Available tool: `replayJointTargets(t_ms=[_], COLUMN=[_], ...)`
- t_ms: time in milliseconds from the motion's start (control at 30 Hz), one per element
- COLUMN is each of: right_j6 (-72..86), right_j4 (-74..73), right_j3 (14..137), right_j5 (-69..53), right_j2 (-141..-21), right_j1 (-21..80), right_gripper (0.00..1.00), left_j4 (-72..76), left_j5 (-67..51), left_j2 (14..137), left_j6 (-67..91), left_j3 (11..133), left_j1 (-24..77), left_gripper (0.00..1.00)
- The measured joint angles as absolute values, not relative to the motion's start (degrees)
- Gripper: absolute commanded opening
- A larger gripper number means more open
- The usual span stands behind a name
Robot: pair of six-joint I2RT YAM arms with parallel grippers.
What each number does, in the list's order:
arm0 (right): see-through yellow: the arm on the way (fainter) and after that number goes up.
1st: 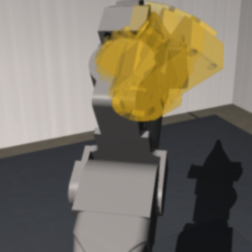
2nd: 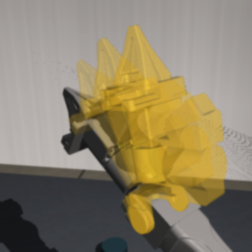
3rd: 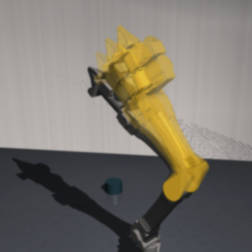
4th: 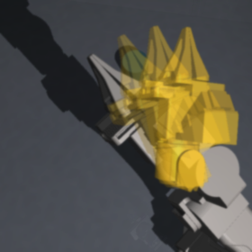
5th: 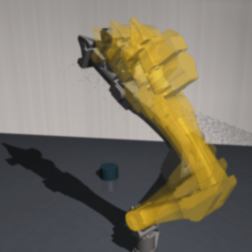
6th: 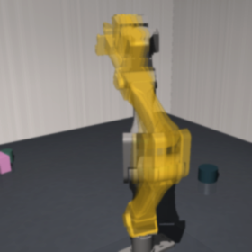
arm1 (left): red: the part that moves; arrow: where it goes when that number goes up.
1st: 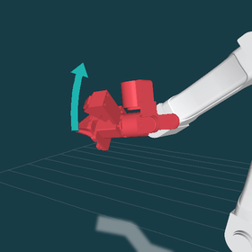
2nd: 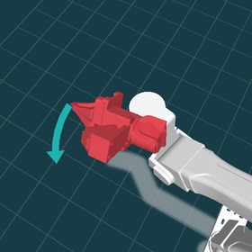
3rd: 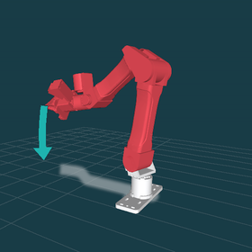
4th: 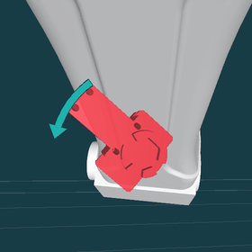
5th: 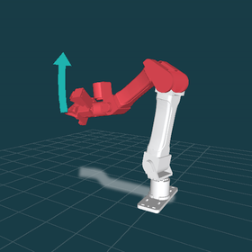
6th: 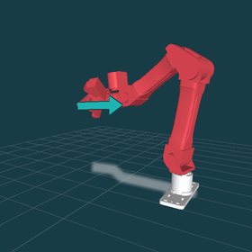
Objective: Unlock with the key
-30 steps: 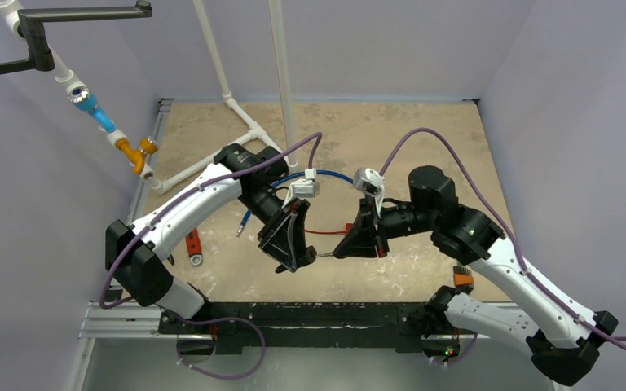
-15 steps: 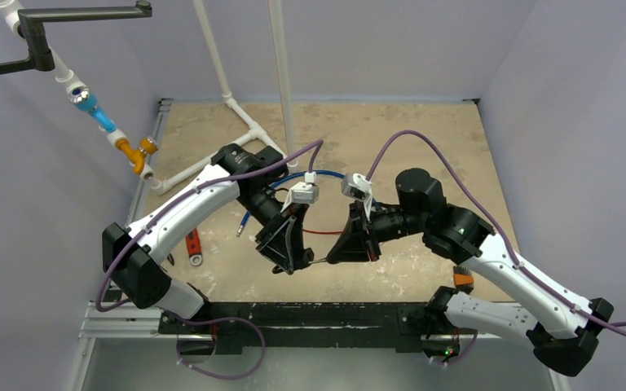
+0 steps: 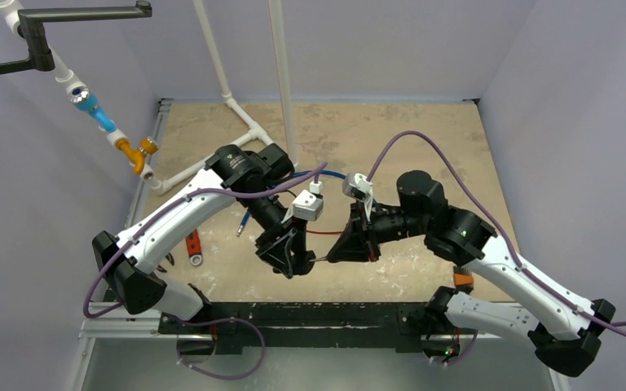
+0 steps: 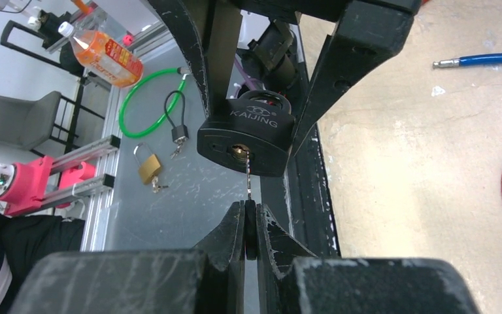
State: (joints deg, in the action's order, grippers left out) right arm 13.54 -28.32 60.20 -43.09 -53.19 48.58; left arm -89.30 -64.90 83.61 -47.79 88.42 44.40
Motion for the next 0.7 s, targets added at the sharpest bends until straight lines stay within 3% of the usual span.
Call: replayJointTargets(t_ms=[433, 700], right_j6=[12.99, 16.32], right_j4=[-32.45, -30.33], right_j3=[60.23, 58.83], right_j5=[-33.89, -33.74], right_j2=[-49.04, -44.84], right_j1=[48.31, 48.31], right_gripper=[0.0, 0.0], left_j4=[-89.47, -89.56], left_j5=[-62.63, -55.2], left_j2=[81.19, 79.35], left_j6=[-50.17, -54.87], left_j3=[88.42, 88.4], left_j1=[46.0, 46.06], left_gripper=[0.0, 0.0])
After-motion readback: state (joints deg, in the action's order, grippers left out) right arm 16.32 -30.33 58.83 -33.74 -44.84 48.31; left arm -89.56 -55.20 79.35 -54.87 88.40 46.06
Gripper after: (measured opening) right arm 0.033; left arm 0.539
